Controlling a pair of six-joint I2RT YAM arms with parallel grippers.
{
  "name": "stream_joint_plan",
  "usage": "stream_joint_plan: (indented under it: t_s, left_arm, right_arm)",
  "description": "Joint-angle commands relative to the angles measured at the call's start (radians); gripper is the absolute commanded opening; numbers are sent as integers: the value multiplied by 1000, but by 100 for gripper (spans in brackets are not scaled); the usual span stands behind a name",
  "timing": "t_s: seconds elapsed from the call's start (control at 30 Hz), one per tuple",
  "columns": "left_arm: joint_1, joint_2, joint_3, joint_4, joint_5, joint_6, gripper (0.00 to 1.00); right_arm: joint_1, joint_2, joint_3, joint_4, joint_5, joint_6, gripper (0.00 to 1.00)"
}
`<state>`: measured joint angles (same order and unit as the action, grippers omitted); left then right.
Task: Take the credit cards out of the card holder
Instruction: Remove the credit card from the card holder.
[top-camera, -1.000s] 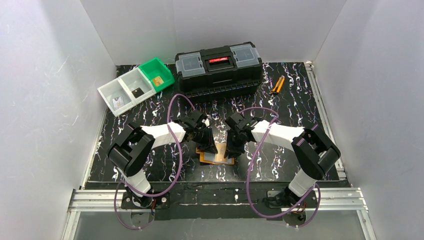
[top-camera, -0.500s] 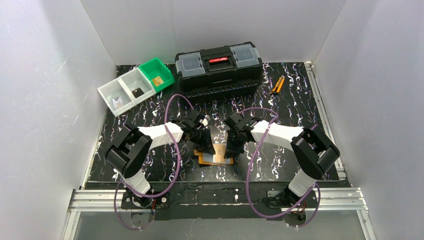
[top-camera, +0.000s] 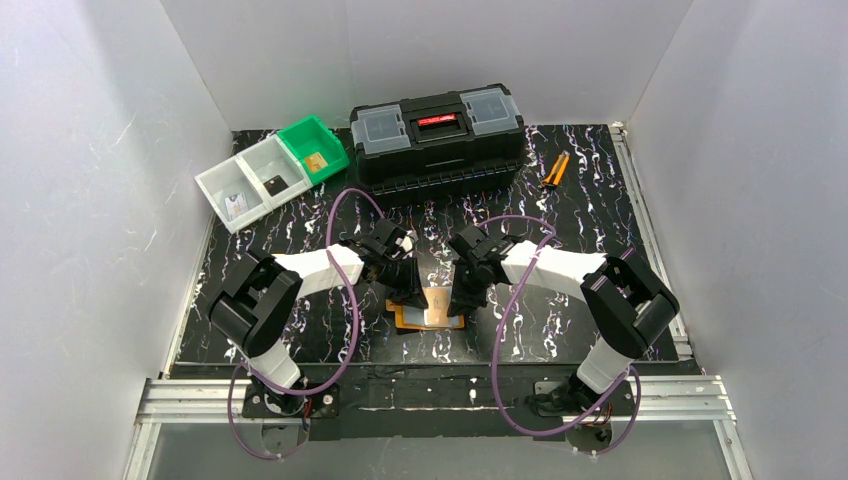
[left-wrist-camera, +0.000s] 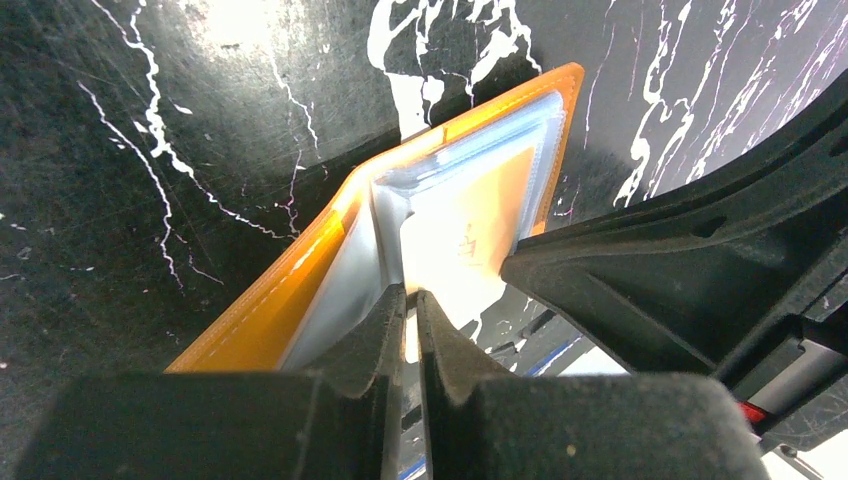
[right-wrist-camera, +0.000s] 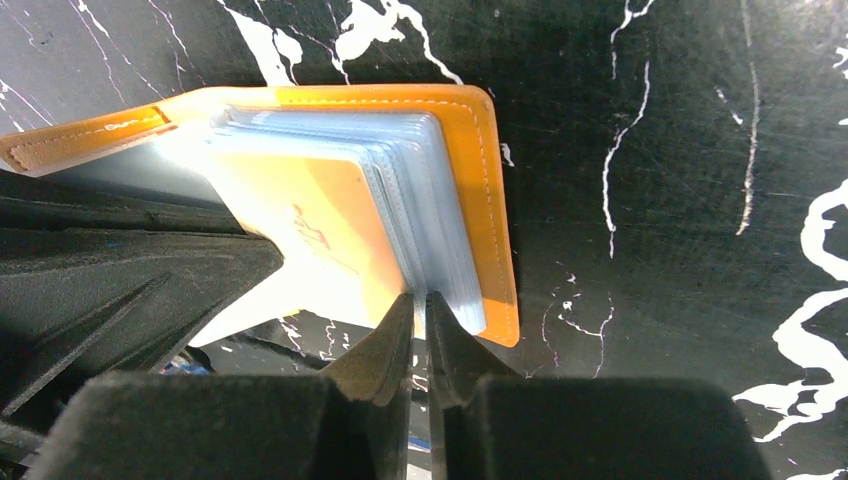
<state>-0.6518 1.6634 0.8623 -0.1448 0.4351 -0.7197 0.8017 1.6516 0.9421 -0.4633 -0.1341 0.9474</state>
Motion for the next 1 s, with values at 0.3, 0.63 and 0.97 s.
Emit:
stream_joint_plan:
  t_s: [0.3, 0.63, 0.97]
  left_arm:
    - [22, -57, -37, -11, 21, 12, 11]
    - [24, -45, -56, 51, 66, -18, 15]
    - [25, -19, -91, 171, 131, -82, 7]
  right_arm:
    - [8, 49, -33, -31, 81, -1, 12]
    - [5, 51, -33, -40, 81, -8, 11]
    - [1, 49, -37, -42, 87, -10, 10]
